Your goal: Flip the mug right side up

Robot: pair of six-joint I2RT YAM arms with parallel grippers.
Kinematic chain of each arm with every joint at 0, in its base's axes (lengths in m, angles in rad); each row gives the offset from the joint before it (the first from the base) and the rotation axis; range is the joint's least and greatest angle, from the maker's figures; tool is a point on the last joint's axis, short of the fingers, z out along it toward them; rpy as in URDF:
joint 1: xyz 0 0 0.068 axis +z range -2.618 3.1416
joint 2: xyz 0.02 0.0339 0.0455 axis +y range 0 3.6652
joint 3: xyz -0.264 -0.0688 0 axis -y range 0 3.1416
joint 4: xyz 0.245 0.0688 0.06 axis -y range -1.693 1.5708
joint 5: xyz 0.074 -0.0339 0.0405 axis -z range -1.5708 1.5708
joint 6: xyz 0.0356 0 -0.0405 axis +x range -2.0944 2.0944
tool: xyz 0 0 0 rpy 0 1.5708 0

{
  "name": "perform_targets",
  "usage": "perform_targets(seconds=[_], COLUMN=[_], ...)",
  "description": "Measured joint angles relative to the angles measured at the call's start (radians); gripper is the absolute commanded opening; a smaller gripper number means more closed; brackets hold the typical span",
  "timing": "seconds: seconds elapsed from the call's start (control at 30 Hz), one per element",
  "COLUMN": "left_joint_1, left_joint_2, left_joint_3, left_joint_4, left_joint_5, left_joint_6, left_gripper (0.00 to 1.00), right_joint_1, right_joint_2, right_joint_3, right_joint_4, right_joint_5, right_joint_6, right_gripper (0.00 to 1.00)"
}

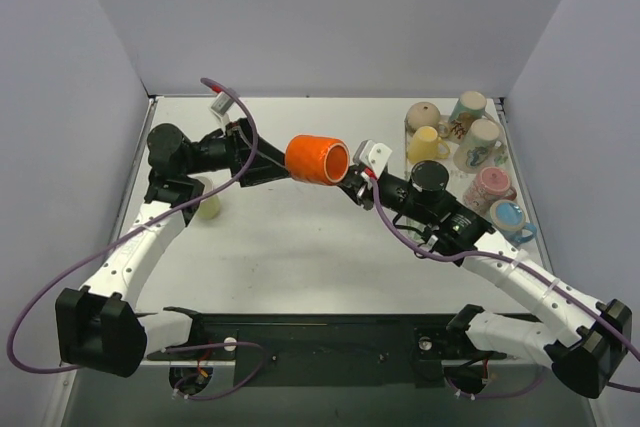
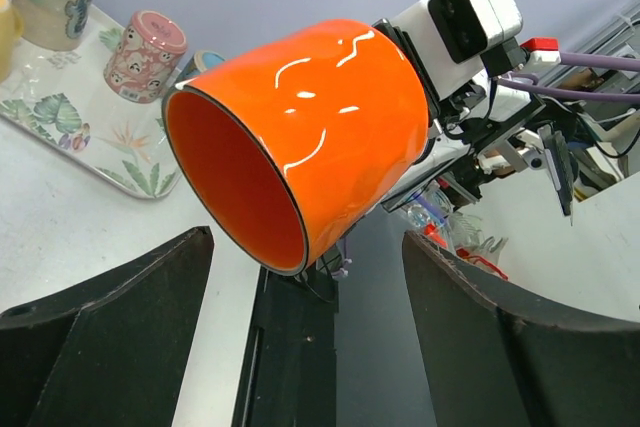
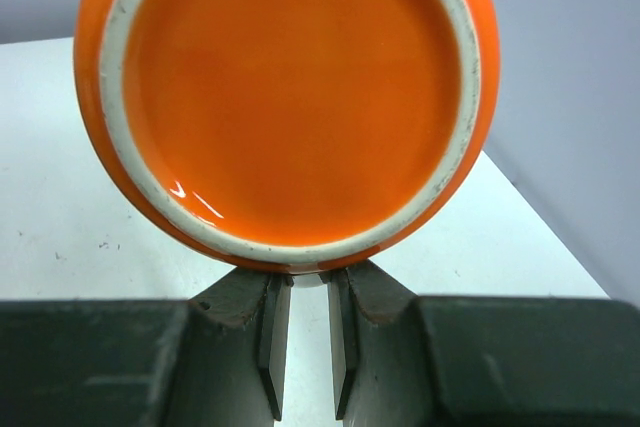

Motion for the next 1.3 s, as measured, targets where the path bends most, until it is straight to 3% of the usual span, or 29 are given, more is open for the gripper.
perform_targets(seconds=[0.13,0.23,0.27,0.33,0.4,0.43,0.5,0.53,0.57,0.63,0.7,0.8,0.97,1.17,1.3], left_joint_1=[-0.025,-0.047,-0.051,-0.043,-0.044,-0.047,-0.05,-0.05,-0.052,-0.043,-0.042,-0.074,-0.174,-0.209,-0.203], left_joint_2=[0.005,0.012,0.014,0.023,0.024,0.022,0.01,0.001,-0.006,-0.017,-0.011,0.015,0.096,0.311,0.415], left_joint_3=[0.0,0.0,0.0,-0.005,-0.008,-0.01,-0.01,-0.01,-0.007,0.005,0.051,0.153,0.264,0.321,0.321], left_joint_4=[0.045,0.109,0.127,0.161,0.19,0.214,0.238,0.23,0.193,0.015,-0.238,-0.628,-1.032,-1.334,-1.403], left_joint_5=[-0.001,-0.003,-0.005,-0.011,-0.013,-0.012,-0.012,-0.014,-0.019,-0.033,-0.107,-0.377,-0.763,-1.067,-1.155], left_joint_6=[-0.049,-0.118,-0.137,-0.191,-0.237,-0.26,-0.27,-0.249,-0.204,-0.061,0.136,0.483,0.92,1.175,1.203], left_gripper=[0.75,0.44,0.39,0.13,0.0,0.0,0.0,0.0,0.0,0.0,0.0,0.0,0.0,0.0,0.0], right_joint_1=[0.01,0.015,0.016,0.016,0.01,0.008,0.008,0.01,0.012,0.017,0.012,-0.006,-0.061,-0.103,-0.11], right_joint_2=[0.029,0.069,0.081,0.101,0.118,0.132,0.15,0.156,0.16,0.16,0.155,0.11,-0.041,-0.215,-0.24], right_joint_3=[0.0,0.0,0.0,0.008,0.008,0.008,0.008,0.008,0.008,0.01,0.011,0.005,-0.051,-0.161,-0.209], right_joint_4=[0.047,0.085,0.094,0.135,0.164,0.183,0.205,0.207,0.195,0.159,0.111,-0.024,-0.157,-0.201,-0.23], right_joint_5=[-0.015,-0.039,-0.047,-0.065,-0.076,-0.086,-0.097,-0.093,-0.071,-0.022,0.03,0.134,0.252,0.329,0.353], right_joint_6=[0.029,0.055,0.063,0.075,0.094,0.113,0.14,0.15,0.154,0.15,0.126,0.075,0.029,0.011,0.011], right_gripper=[0.0,0.0,0.0,0.0,0.0,0.0,0.45,0.53,0.68,0.78,0.79,0.8,0.8,0.81,0.81])
